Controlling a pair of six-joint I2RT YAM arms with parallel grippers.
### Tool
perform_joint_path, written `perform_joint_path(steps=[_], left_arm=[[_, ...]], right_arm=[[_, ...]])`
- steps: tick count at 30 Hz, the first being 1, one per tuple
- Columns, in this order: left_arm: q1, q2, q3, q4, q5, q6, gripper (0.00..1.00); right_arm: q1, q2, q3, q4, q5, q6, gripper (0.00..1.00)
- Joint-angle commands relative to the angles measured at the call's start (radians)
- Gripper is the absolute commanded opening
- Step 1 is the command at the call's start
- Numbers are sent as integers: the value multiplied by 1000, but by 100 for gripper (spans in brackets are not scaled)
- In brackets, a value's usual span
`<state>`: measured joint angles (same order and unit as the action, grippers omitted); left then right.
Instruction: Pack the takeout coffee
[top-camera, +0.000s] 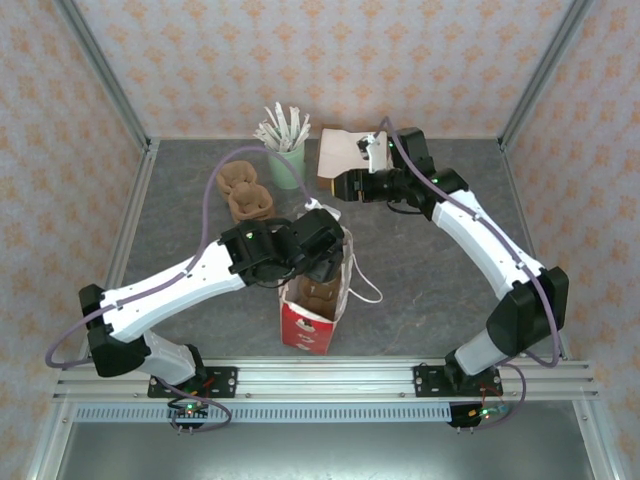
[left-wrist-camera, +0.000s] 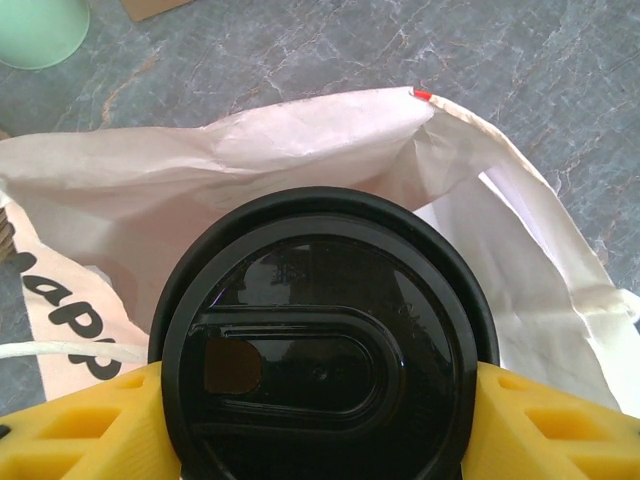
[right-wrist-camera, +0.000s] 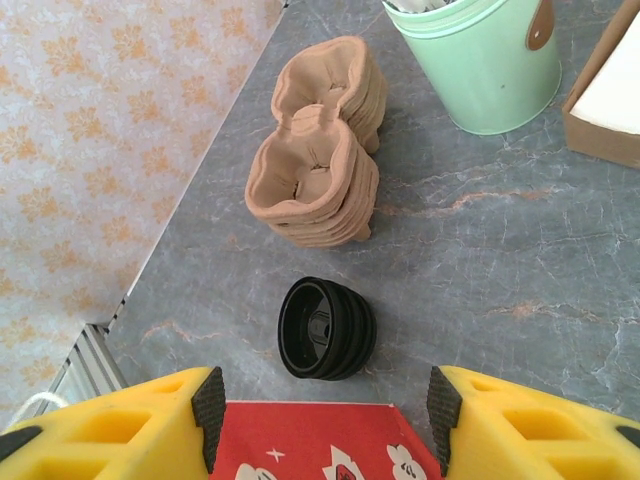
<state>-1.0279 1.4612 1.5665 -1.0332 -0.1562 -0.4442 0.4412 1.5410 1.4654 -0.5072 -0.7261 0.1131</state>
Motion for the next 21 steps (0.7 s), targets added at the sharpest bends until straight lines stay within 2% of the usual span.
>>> perform_joint_path(steps=[1, 11, 21], left_arm=[[4, 17, 69, -49, -10, -5, 63], [-23, 29, 199, -157, -115, -122, 63], [-73, 53, 213, -202, -126, -246, 63]], right_arm=[[-11, 35, 48, 18, -34, 9, 58], [-52, 70, 103, 32, -121, 22, 57], [-53, 23, 69, 38, -132, 33, 57]])
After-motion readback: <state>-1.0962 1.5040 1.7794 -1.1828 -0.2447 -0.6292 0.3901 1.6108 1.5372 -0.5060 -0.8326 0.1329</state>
